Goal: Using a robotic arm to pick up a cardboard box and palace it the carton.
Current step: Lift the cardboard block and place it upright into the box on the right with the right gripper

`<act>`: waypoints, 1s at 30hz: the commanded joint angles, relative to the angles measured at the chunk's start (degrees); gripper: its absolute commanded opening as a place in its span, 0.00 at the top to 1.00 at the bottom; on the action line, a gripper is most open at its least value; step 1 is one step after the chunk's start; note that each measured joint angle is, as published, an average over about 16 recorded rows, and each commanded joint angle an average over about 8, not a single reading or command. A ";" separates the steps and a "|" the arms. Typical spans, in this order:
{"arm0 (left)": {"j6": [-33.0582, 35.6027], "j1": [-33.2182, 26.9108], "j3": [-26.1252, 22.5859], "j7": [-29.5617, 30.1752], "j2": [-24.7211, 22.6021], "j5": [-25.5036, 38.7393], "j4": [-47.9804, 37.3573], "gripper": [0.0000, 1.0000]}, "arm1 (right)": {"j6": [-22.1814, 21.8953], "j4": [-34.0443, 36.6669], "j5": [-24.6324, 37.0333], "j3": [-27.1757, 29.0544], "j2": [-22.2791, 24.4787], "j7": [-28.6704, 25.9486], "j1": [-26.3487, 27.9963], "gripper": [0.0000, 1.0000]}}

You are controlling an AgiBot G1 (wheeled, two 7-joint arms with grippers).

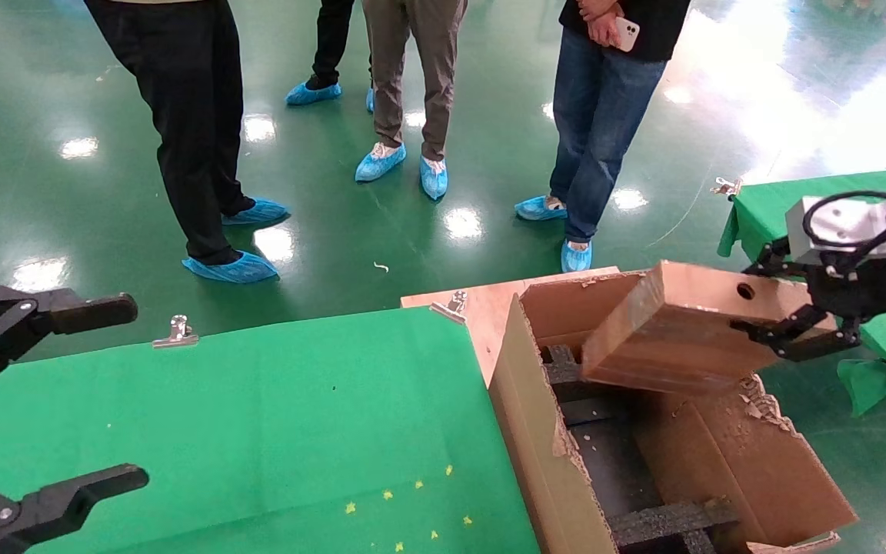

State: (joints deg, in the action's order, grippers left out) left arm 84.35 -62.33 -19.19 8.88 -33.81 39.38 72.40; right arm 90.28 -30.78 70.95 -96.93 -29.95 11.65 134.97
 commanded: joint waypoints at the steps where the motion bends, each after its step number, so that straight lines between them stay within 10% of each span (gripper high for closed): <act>1: 0.00 0.00 0.00 0.00 0.00 0.00 0.00 0.00 | -0.01 0.98 0.45 -0.62 0.13 0.60 0.25 1.00; 30: -0.02 0.01 -0.01 -0.01 0.02 -0.02 -0.02 0.00 | -1.16 7.97 -2.91 -3.26 -2.93 1.85 -4.08 1.00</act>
State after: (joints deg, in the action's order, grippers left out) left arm 84.34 -62.33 -19.20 8.86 -33.80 39.36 72.38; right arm 88.64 -22.86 67.97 -100.28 -32.74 11.91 130.41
